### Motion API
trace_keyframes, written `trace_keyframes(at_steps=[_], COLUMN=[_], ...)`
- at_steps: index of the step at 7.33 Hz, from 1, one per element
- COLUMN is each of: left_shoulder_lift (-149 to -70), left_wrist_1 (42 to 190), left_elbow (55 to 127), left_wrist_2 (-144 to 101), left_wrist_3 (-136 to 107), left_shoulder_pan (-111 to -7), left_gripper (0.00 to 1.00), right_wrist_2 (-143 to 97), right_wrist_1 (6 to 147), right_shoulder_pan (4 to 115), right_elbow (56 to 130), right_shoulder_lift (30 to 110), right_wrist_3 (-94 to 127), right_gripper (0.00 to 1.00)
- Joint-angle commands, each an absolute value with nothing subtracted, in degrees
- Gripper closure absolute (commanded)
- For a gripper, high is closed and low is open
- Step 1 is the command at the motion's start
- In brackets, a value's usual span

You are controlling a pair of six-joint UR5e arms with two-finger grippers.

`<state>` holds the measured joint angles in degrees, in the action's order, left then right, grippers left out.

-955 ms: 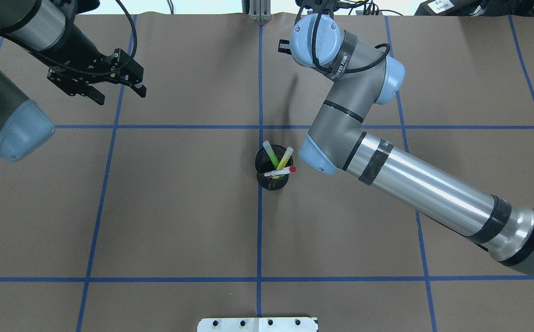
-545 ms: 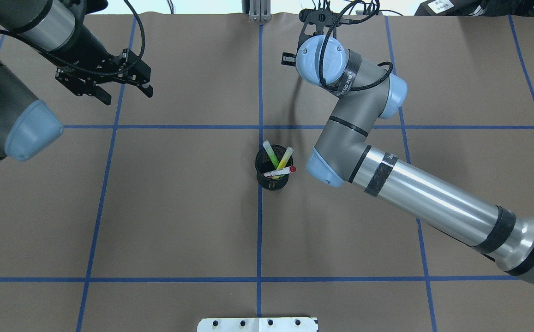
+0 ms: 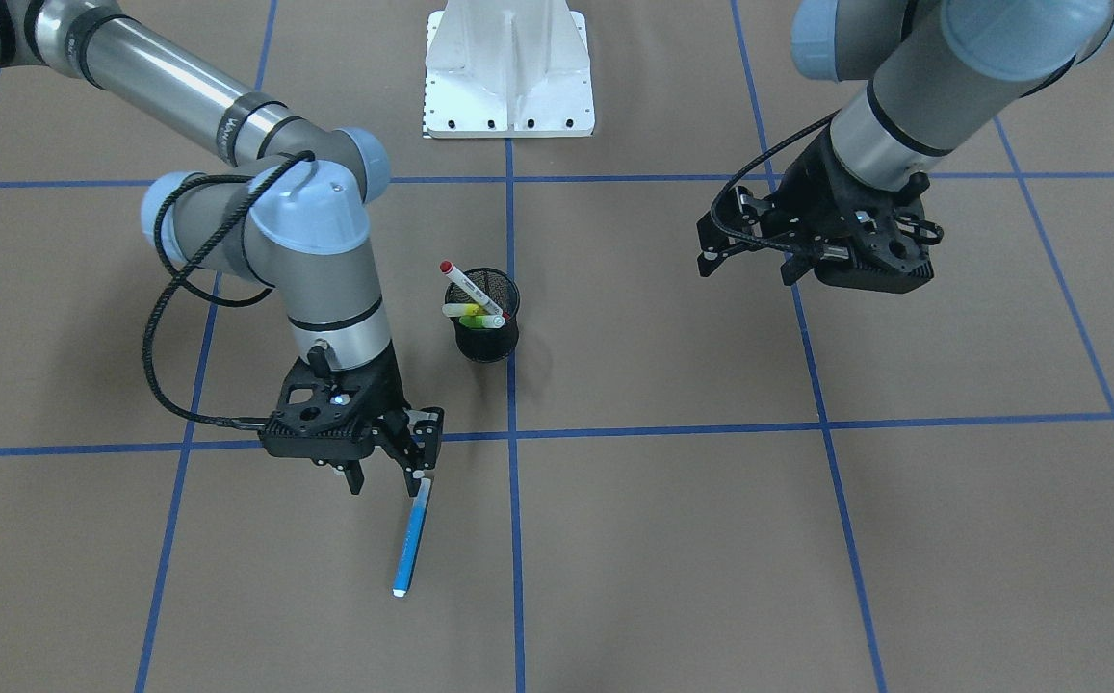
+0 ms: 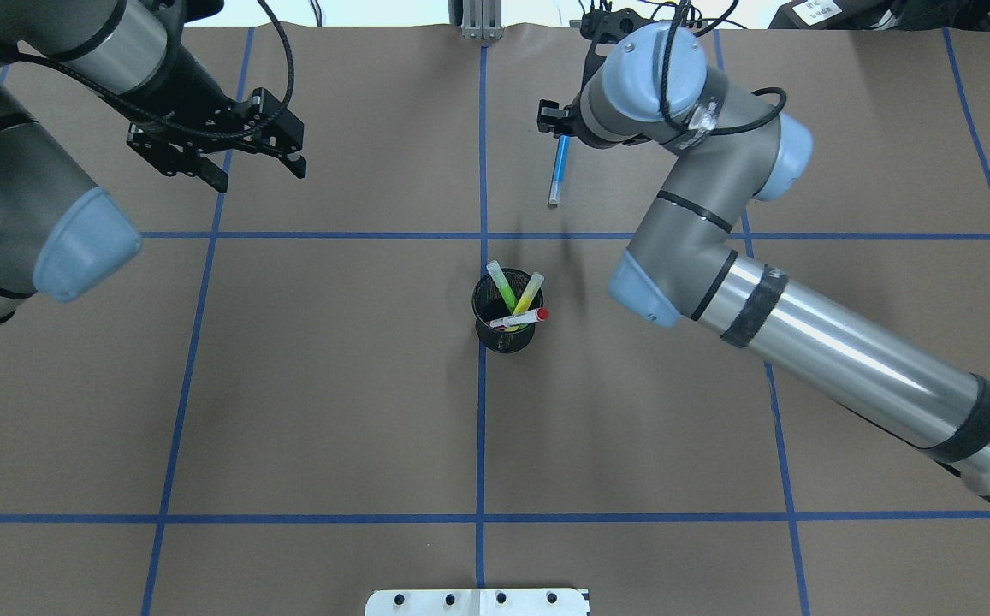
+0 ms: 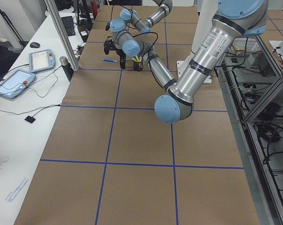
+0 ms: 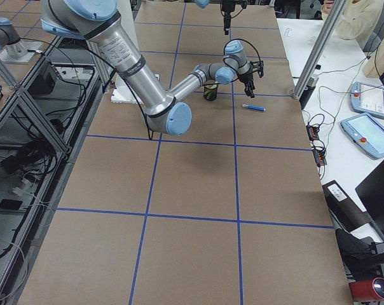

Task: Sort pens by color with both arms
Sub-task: 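Swing the left gripper over the pen cup while the right arm withdraws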

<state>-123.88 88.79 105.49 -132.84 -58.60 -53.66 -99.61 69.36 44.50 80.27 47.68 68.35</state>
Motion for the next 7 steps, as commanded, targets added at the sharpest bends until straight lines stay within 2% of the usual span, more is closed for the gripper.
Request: trace_keyframes(at_steps=[1, 3, 7], left_shoulder_lift=[-127.7, -129.5, -134.3], left_wrist_1=[89.6, 91.8, 91.3], left_elbow=[105.8, 106.1, 105.0], left_wrist_2=[-126.0, -114.8, -93.7], left_wrist_3=[-66.6, -70.7, -70.4], left_shoulder_pan=[-48.2, -41.4, -28.7], left_gripper=[0.00, 0.00, 0.01], right_wrist_2=[-116.8, -127.5, -131.2], right_wrist_1=[72.9, 80.4, 85.1], right_shoulder_pan=[52.1, 56.9, 57.4], right_elbow=[85.9, 88.3, 88.5], right_shoulder_lift=[53.7, 54.9, 55.5], right_wrist_3=[63.0, 59.7, 60.1], right_gripper=[0.26, 0.20, 0.17])
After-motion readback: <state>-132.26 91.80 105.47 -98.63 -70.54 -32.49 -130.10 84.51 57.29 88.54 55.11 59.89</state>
